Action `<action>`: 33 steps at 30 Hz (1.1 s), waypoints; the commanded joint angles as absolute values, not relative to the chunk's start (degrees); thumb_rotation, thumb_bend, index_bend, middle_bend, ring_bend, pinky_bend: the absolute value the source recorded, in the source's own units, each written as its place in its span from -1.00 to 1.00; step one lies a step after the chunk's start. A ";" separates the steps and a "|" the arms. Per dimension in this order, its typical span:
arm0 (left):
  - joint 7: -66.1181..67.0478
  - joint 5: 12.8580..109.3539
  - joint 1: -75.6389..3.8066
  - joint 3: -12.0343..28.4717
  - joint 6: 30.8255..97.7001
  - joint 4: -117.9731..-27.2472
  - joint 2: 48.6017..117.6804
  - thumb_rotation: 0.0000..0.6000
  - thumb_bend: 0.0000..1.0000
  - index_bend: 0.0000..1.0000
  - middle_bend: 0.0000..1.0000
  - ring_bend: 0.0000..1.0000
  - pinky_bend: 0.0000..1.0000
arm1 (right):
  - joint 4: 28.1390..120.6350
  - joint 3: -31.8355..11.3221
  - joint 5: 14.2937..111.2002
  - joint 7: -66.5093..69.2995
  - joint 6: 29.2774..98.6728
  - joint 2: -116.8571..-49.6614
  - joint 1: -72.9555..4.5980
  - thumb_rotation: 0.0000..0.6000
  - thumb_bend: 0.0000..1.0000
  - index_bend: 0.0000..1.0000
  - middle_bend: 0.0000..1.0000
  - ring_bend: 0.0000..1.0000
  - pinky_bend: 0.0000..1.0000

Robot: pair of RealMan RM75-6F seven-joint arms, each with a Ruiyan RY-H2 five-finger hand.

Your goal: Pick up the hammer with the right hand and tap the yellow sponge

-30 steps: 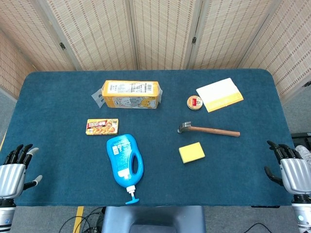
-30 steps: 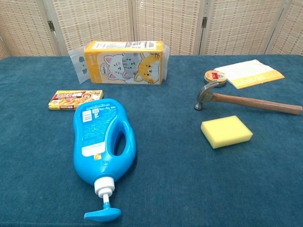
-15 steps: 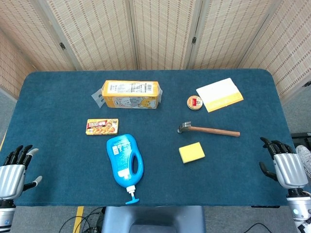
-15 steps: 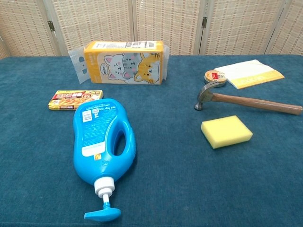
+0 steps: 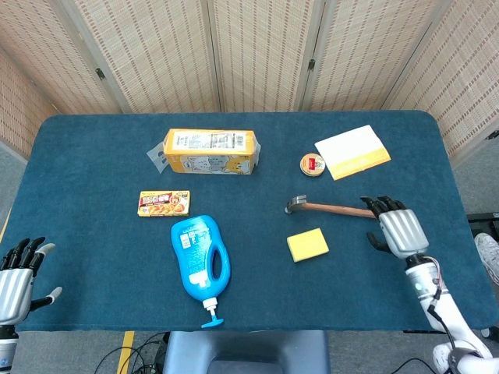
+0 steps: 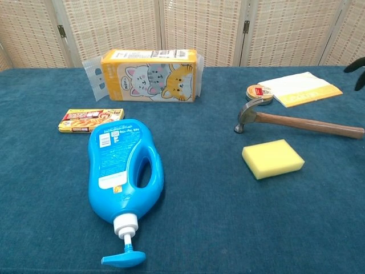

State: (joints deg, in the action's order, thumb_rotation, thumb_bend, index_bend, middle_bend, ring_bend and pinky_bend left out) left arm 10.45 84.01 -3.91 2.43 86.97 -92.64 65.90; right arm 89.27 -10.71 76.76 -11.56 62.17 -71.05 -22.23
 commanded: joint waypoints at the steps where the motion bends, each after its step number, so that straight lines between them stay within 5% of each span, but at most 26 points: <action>1: 10.21 84.17 -3.75 2.54 87.40 -92.40 65.90 1.00 -0.66 -0.51 -0.69 -0.80 -0.62 | 85.61 -12.42 74.30 -12.77 58.13 -74.33 -26.23 1.00 -0.43 -0.66 -0.44 -0.72 -0.52; 14: 9.96 85.16 -3.69 2.26 87.49 -92.39 66.05 1.00 -0.66 -0.46 -0.69 -0.80 -0.62 | 74.10 -13.51 67.23 -13.60 47.92 -82.53 -35.22 1.00 -0.43 -0.63 -0.44 -0.78 -0.59; 18: 10.08 85.15 -3.66 2.31 87.53 -92.54 65.96 1.00 -0.66 -0.47 -0.69 -0.80 -0.62 | 71.42 -13.26 66.66 -13.17 46.55 -84.66 -36.88 1.00 -0.43 -0.61 -0.48 -0.92 -0.71; 33: 9.73 84.71 -3.26 2.20 87.39 -91.95 66.08 1.00 -0.66 -0.47 -0.69 -0.80 -0.62 | 63.54 -12.84 64.50 -10.18 42.97 -90.80 -40.91 1.00 -0.43 -0.57 -0.42 -0.93 -0.72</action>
